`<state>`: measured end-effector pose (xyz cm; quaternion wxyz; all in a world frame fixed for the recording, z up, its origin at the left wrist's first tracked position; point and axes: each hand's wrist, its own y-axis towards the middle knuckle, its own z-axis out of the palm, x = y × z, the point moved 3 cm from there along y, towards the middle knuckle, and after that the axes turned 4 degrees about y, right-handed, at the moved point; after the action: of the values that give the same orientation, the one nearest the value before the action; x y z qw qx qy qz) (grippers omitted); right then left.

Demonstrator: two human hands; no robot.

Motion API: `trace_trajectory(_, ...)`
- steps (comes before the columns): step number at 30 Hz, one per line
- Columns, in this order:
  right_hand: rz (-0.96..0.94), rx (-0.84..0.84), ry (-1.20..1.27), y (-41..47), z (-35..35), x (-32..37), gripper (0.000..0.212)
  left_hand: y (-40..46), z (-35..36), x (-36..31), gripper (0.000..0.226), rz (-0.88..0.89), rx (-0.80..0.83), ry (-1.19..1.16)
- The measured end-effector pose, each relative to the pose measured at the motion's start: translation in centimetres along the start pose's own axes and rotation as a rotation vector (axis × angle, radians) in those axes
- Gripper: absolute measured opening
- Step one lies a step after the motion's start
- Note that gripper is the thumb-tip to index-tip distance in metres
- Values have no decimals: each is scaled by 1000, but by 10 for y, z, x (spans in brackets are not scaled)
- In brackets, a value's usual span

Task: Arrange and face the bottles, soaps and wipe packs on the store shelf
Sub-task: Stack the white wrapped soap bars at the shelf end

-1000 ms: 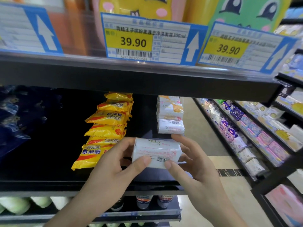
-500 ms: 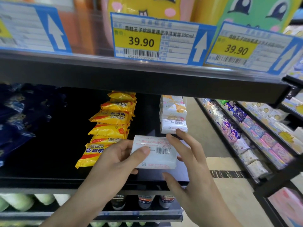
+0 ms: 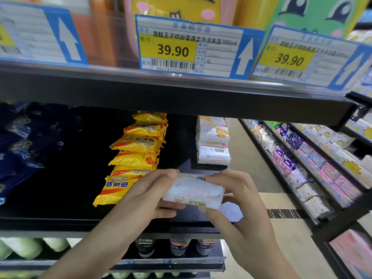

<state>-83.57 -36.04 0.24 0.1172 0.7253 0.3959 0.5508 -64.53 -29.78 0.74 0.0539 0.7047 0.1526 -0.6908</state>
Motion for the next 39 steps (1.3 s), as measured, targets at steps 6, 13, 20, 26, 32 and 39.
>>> trace_trajectory(6, 189, -25, 141, 2, 1, -7, 34, -7, -2, 1, 56, 204, 27, 262)
trace_trajectory(13, 296, 28, 214, -1, 5, -13, 33, -5, -5, -11, 40, 397, 0, 554)
trace_trajectory(20, 391, -10, 160, 18, -14, -32, 35, 10, -11, -7, 30, 316, -54, 804)
trace_trajectory(26, 318, 129, -450, 66, -26, -66, 44, 26, -5, -14, 26, 205, -17, 996)
trace_trajectory(32, 334, 387, -791, 97, -12, -91, 59, 36, 9, -20, 34, 162, 20, 1285)
trace_trajectory(39, 348, 418, -848, 96, -9, -101, 46, 46, 18, -12, 47, 286, -73, 1608)
